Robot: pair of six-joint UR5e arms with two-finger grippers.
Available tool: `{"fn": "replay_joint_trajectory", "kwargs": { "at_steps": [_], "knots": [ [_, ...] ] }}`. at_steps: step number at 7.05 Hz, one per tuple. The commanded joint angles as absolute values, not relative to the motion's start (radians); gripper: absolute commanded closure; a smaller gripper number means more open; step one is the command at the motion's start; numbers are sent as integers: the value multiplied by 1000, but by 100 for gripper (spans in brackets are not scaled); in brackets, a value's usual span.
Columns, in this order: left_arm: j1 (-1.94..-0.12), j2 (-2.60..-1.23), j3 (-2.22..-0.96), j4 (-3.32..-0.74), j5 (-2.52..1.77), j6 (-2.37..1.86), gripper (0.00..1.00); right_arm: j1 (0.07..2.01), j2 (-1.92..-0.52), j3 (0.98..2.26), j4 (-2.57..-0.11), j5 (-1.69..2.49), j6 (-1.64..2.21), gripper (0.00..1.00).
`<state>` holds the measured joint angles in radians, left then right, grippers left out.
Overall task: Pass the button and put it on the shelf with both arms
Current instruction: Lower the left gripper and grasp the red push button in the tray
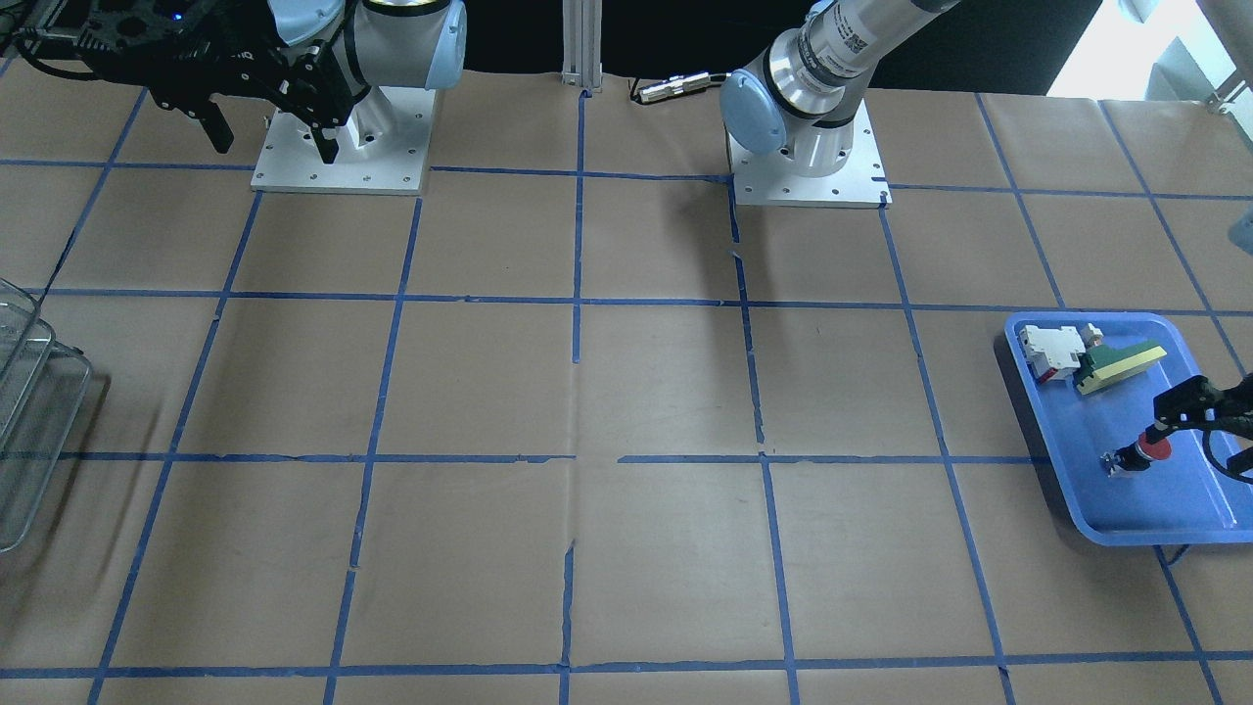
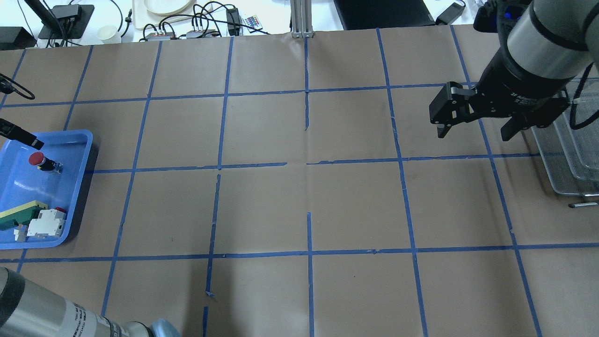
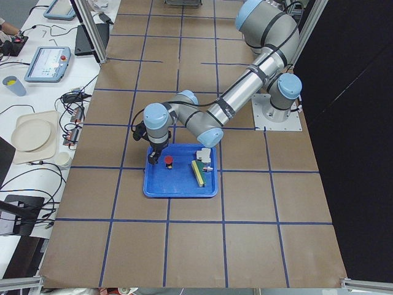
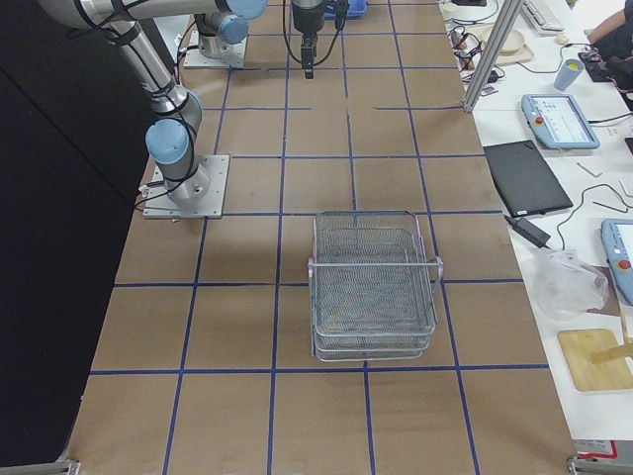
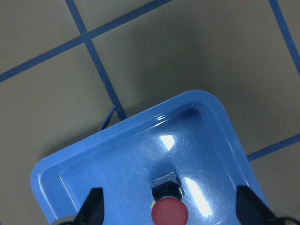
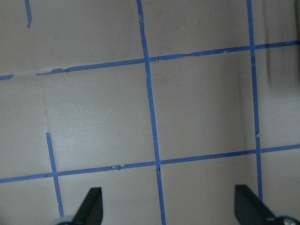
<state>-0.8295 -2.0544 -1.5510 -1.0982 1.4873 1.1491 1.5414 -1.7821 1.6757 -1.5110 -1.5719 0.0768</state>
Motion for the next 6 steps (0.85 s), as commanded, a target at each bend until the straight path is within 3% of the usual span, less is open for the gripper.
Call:
{"fn": "replay_joint_trajectory", "kwargs": {
  "at_steps": [1,6],
  "knots": [
    [-819,-2043,-1679,-929,1483,1141,0,1537,-1781,1675,-1513,-1574,77,0],
    [-825,-2043,-1735,-858,1506,1115,2,1537,-1781,1675,-1513,-1571,94,0]
  ]
}}
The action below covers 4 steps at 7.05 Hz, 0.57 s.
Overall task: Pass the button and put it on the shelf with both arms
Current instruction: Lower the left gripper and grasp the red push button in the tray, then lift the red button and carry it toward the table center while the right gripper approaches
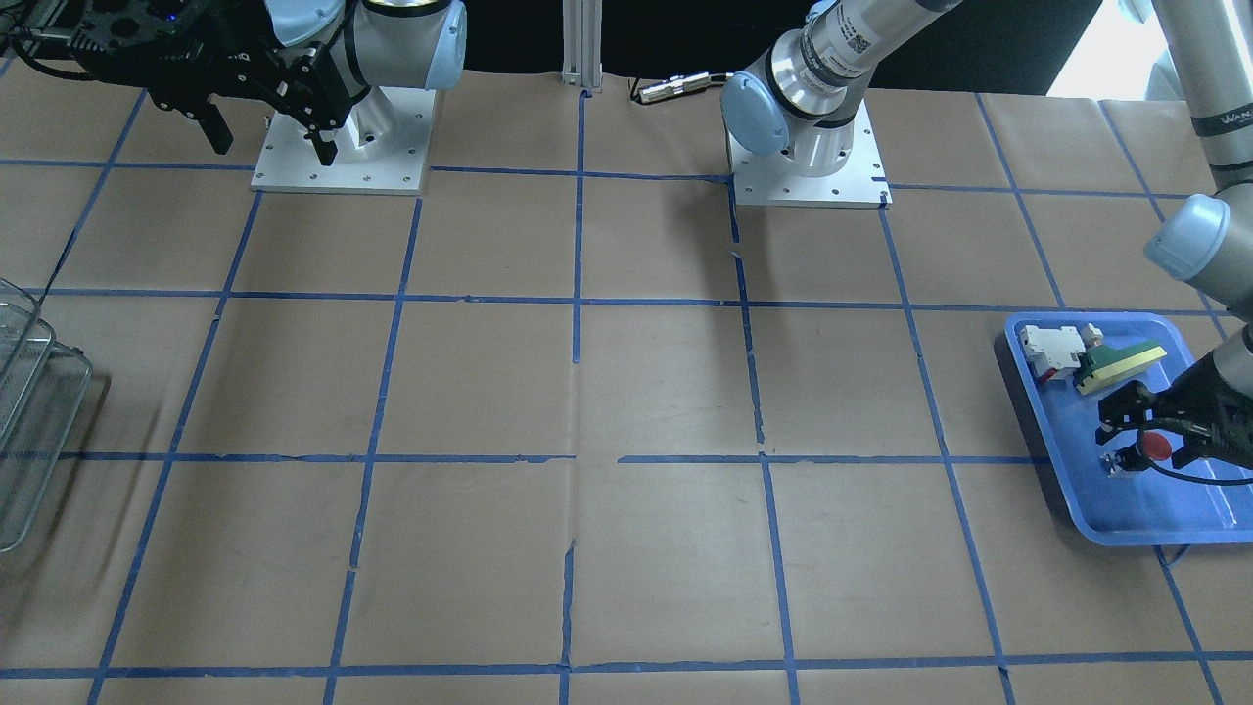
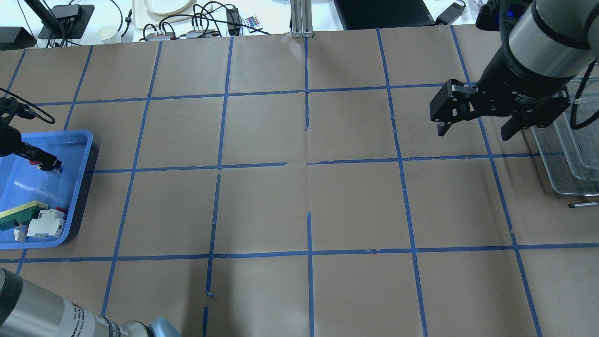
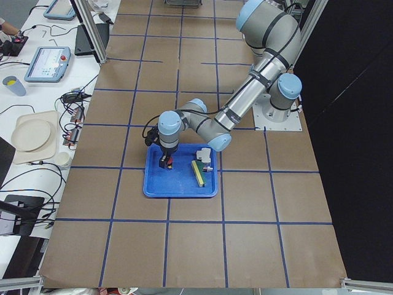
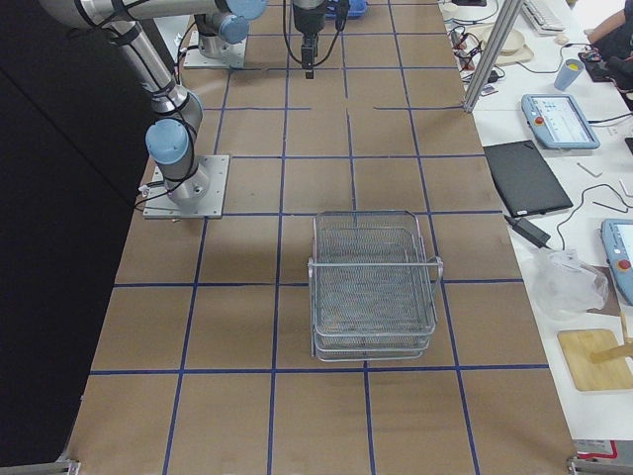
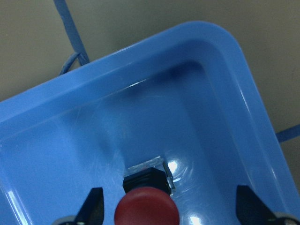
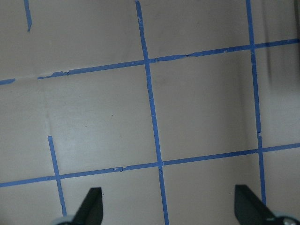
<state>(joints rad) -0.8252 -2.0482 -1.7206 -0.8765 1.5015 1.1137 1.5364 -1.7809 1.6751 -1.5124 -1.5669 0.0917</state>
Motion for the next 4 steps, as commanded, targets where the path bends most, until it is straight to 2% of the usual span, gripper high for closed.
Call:
{"fn": "replay_joint_trajectory", "kwargs": {
  "at_steps": [1,2,4],
  "knots": [
    [-824,-2042,-1730,-859,1506,1117,10,1537,-1781,1675,-1513,-1574,94,0],
    [-825,-2042,-1724,-861,1506,1115,32,1536,-1781,1675,-1513,-1577,94,0],
    [-825,-2046,-1717,-868,1535,1115,61,1536,-1781,1675,-1513,-1577,95,0]
  ]
}}
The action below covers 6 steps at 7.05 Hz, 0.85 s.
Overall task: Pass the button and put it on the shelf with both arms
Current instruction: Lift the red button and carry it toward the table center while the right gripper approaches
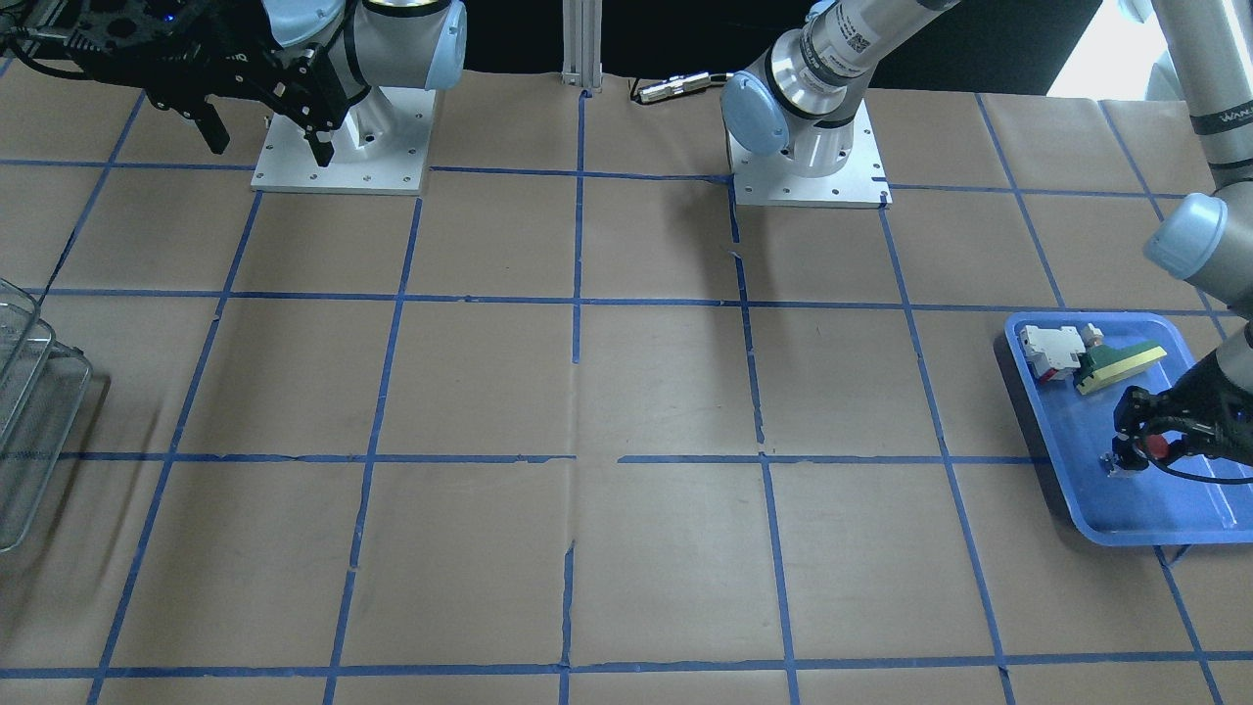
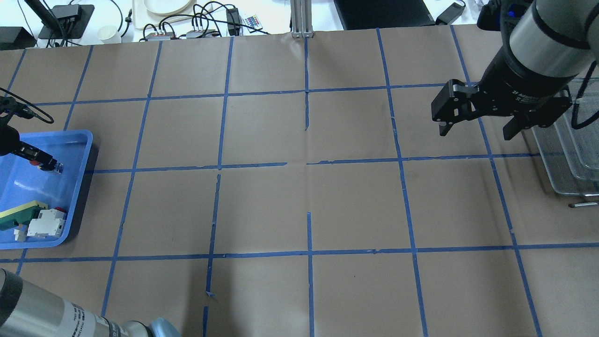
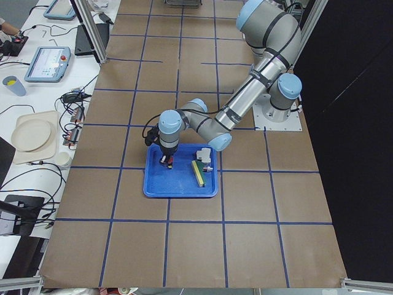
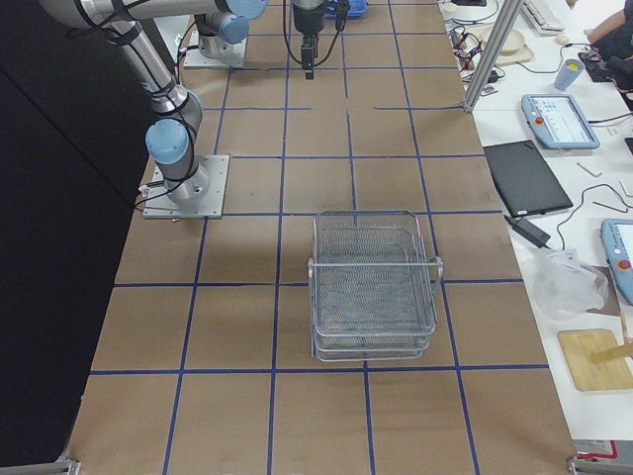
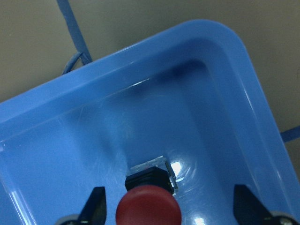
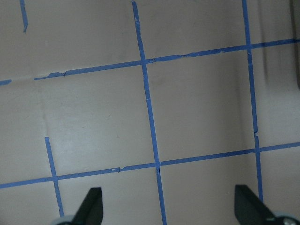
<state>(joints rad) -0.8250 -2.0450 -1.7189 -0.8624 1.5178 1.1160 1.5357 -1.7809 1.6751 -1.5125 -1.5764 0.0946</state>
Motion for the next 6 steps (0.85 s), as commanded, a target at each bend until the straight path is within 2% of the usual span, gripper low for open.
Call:
{"fn": "replay_joint_trajectory", "kwargs": {
  "at_steps": [1,2,3,6],
  "knots": [
    [-825,-2051,-1717,-871,1540,1117,75,1537,-1781,1675,-1513,-1577,95,0],
    [-825,-2037,-1715,-873,1540,1117,80,1536,-1781,1675,-1513,-1577,97,0],
    [-831,-2010,-1713,-882,1540,1117,81,1536,-1781,1675,-1513,-1578,104,0],
    [-1032,-1777,-1732,-1205,1470,995,81,1532,-1776,1675,-1511,-1563,406,0]
  ]
}}
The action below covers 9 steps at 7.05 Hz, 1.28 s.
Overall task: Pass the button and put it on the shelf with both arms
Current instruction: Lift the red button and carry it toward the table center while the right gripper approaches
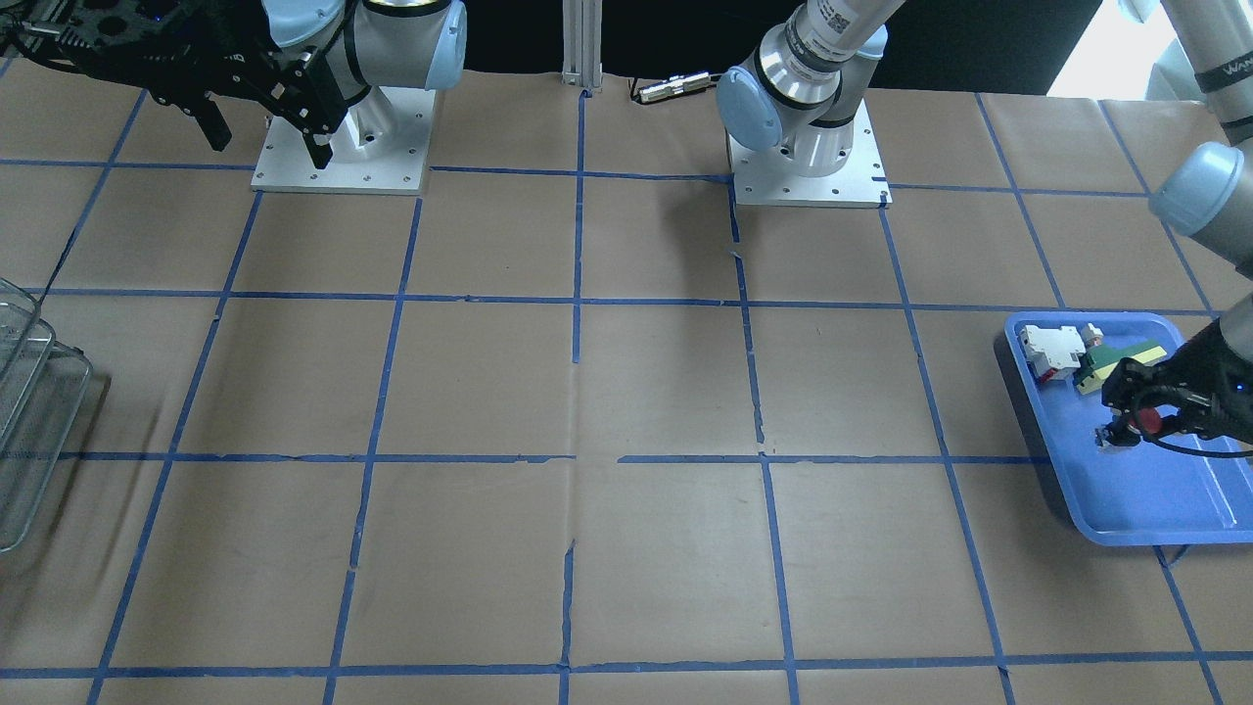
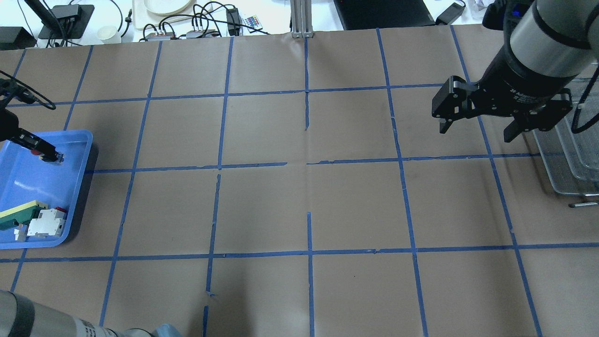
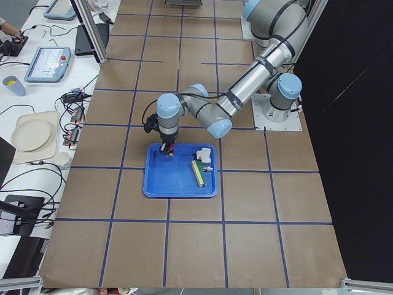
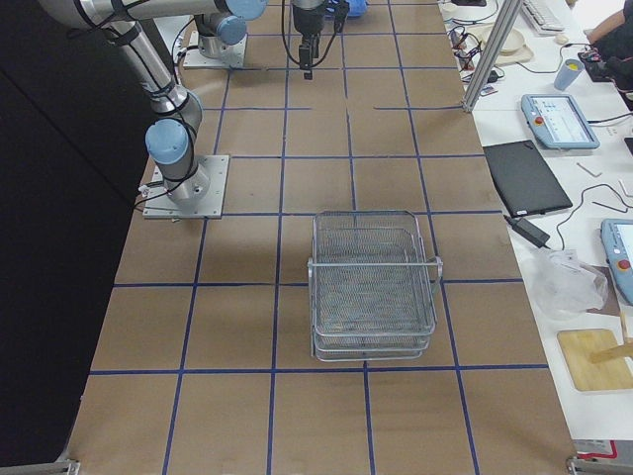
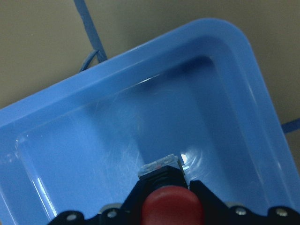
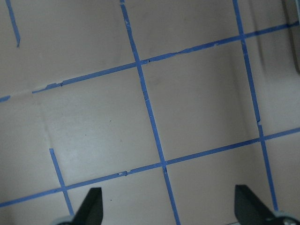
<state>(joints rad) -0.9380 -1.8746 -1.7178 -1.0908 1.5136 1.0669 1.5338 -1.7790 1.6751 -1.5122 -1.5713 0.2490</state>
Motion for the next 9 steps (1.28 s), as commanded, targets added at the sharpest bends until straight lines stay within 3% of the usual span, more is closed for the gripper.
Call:
{"fn": "replay_joint_trajectory", "kwargs": {
  "at_steps": [1,4,9],
  "knots": [
    [-1070,-1728,-1735,-1301,1388,965,81,1532,-1773,1674,-1511,-1545,489,0],
    [-1103,-1696,-1746,-1507,911,883,83,1513,-1701,1664,-1514,-1309,577,0],
    [-1365,-1619,-1948,-1470,262,528,95,1377,-1511,1675,-1429,-656,787,0]
  ]
}}
